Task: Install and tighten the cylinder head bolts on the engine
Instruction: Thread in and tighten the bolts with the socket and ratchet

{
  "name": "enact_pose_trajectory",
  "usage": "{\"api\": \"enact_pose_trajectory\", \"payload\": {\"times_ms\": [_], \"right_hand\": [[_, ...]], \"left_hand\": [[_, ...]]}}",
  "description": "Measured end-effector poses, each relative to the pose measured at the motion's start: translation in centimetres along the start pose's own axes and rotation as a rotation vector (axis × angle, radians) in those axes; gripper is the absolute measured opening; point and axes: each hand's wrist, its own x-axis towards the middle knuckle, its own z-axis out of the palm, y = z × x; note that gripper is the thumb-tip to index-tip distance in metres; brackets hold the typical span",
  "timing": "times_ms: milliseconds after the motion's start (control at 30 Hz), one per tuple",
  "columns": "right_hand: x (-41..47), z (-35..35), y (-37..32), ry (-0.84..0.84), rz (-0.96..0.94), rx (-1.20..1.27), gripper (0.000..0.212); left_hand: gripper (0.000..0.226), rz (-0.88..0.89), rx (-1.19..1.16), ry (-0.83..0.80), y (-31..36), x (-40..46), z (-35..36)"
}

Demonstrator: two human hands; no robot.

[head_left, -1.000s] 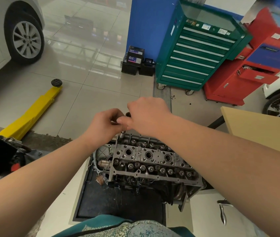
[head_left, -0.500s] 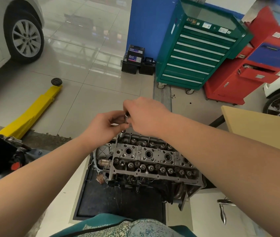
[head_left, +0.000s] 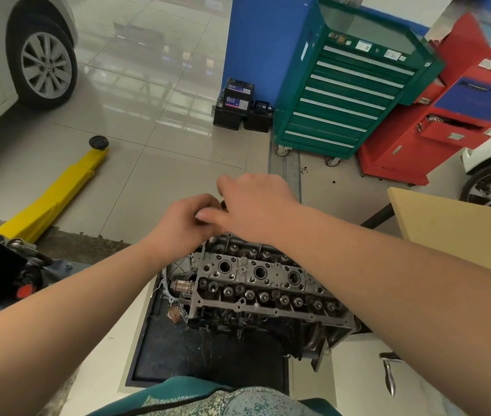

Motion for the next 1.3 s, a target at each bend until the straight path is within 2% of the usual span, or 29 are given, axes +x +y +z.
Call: {"api": "enact_pose_trajectory", "payload": {"times_ms": [100, 167, 200, 267, 367, 433, 500, 567, 600, 667, 733, 833, 900, 967, 1067, 1133, 1167, 1233, 1300], "right_hand": [[-0.4, -0.4, 0.8, -0.091, -0.154, 0.092, 0.027], [-0.3, -0.3, 1.0, -0.08, -0.077, 0.057, 0.022], [-0.1, -0.3, 0.8, -0.056, -0.012, 0.016, 0.029], [0.1, -0.1, 0.2, -0.023, 0.052, -0.053, 0.046], [-0.1, 0.2, 0.0, -0.008, -0.062, 0.051, 0.036], [-0.2, -0.1, 0.5, -0.071, -0.097, 0.073, 0.03], [-0.1, -0.1, 0.8, -0.052, -0.014, 0.036, 0.025], [-0.1, -0.3, 0.3, -0.018, 0.063, -0.063, 0.047], [-0.1, -0.1, 0.1, 0.004, 0.054, -0.078, 0.051], [-0.3, 0.2, 0.1, -0.017, -0.04, -0.012, 0.042], [-0.5, -0.1, 0.5, -0.125, -0.145, 0.051, 0.037], [-0.4, -0.3, 0.8, -0.135, -0.054, 0.036, 0.027], [-0.1, -0.4, 0.5, -0.106, 0.065, -0.039, 0.044], [-0.1, 0.0, 0.1, -0.039, 0.04, -0.047, 0.049], [-0.3, -0.2, 0.3, -0.072, -0.095, 0.068, 0.03], [-0.2, -0.3, 0.5, -0.093, -0.051, 0.055, 0.024], [0.0, -0.3, 0.5, -0.083, 0.014, 0.03, 0.028], [0.2, -0.3, 0.2, -0.071, 0.113, -0.051, 0.048], [0.0, 0.1, 0.3, -0.021, 0.079, -0.028, 0.051]], "left_hand": [[0.021, -0.019, -0.05, -0.018, -0.7, 0.1, -0.2], [0.033, -0.019, -0.141, -0.053, -0.6, -0.3, -0.2], [0.036, -0.002, -0.152, -0.054, -0.5, -0.4, 0.0], [0.024, 0.037, -0.086, -0.004, -0.5, -0.3, 0.5], [0.012, 0.016, -0.037, 0.077, -0.7, 0.0, 1.1], [0.021, -0.036, -0.151, 0.041, -0.8, 0.0, 1.0], [0.031, -0.042, -0.252, -0.032, -0.6, -0.4, 0.9], [0.026, 0.0, -0.208, -0.021, -0.3, -0.5, 1.0], [0.024, 0.02, -0.147, 0.007, -0.4, -0.4, 1.1], [0.02, 0.024, -0.052, 0.05, -0.5, -0.2, 1.2], [0.014, -0.032, -0.083, 0.011, -0.8, 0.0, 0.9], [0.028, -0.065, -0.212, -0.061, -0.6, -0.3, 0.4], [0.024, -0.038, -0.158, -0.047, -0.5, -0.4, 0.5], [0.012, -0.011, -0.048, -0.008, -0.5, -0.2, 0.6], [0.009, 0.033, -0.049, 0.043, -0.5, 0.0, 0.6], [0.013, 0.029, -0.094, 0.025, -0.1, -0.2, 0.5], [0.019, 0.02, -0.117, 0.021, 0.0, -0.3, 0.6], [0.026, -0.025, -0.186, 0.021, 0.0, -0.5, 0.7], [0.024, -0.062, -0.194, 0.039, -0.2, -0.4, 0.7]]}}
